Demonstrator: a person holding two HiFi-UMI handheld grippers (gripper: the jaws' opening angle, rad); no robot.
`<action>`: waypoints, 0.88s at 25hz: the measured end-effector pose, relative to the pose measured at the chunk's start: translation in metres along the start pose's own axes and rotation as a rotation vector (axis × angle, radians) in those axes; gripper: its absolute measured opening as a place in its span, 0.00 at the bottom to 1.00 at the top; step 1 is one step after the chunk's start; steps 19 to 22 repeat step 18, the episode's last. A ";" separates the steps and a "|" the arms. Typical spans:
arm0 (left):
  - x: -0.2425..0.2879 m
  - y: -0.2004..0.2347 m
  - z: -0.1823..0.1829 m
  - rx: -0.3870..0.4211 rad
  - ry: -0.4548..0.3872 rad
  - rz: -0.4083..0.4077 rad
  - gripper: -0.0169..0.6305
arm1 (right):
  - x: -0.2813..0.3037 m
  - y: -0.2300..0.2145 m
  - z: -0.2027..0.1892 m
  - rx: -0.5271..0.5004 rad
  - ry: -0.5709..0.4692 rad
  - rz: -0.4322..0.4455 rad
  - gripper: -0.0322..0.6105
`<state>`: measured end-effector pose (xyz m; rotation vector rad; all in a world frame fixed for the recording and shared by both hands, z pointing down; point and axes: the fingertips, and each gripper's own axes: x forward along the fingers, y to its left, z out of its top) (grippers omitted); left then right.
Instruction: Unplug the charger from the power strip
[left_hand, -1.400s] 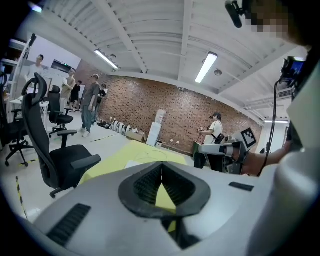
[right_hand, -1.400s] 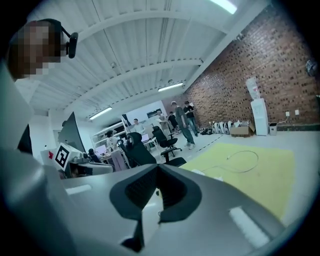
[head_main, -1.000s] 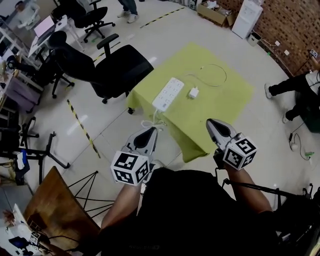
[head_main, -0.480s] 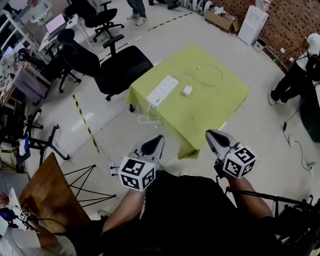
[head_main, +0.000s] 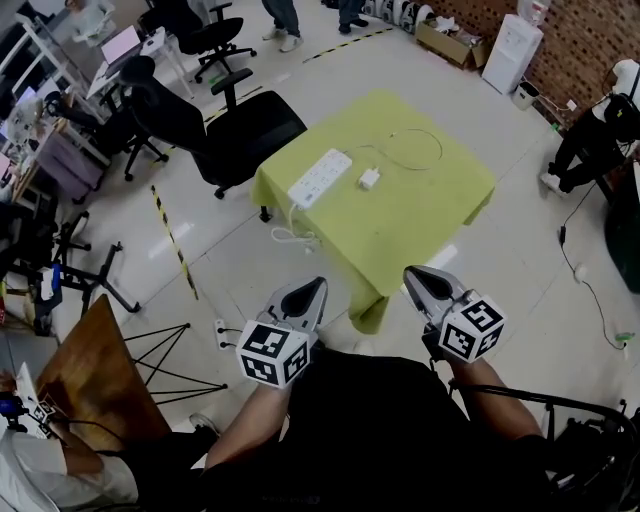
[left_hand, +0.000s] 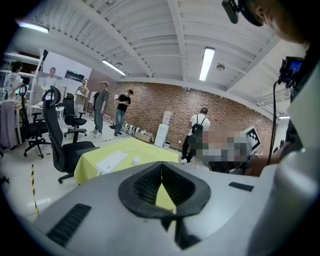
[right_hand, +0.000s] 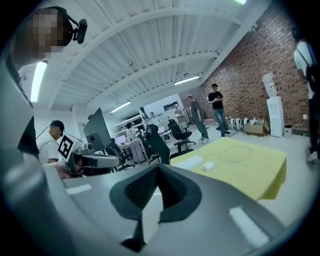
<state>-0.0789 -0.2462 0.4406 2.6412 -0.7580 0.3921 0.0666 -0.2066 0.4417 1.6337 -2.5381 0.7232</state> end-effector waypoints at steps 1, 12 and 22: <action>0.001 -0.002 0.000 0.002 -0.001 0.001 0.04 | -0.001 0.000 0.001 -0.003 -0.004 0.003 0.05; 0.007 -0.006 0.000 0.034 0.014 0.018 0.04 | -0.012 -0.006 -0.005 -0.020 -0.004 -0.006 0.05; 0.003 -0.019 0.006 0.053 0.001 -0.003 0.04 | -0.015 0.001 -0.006 -0.034 -0.004 0.006 0.05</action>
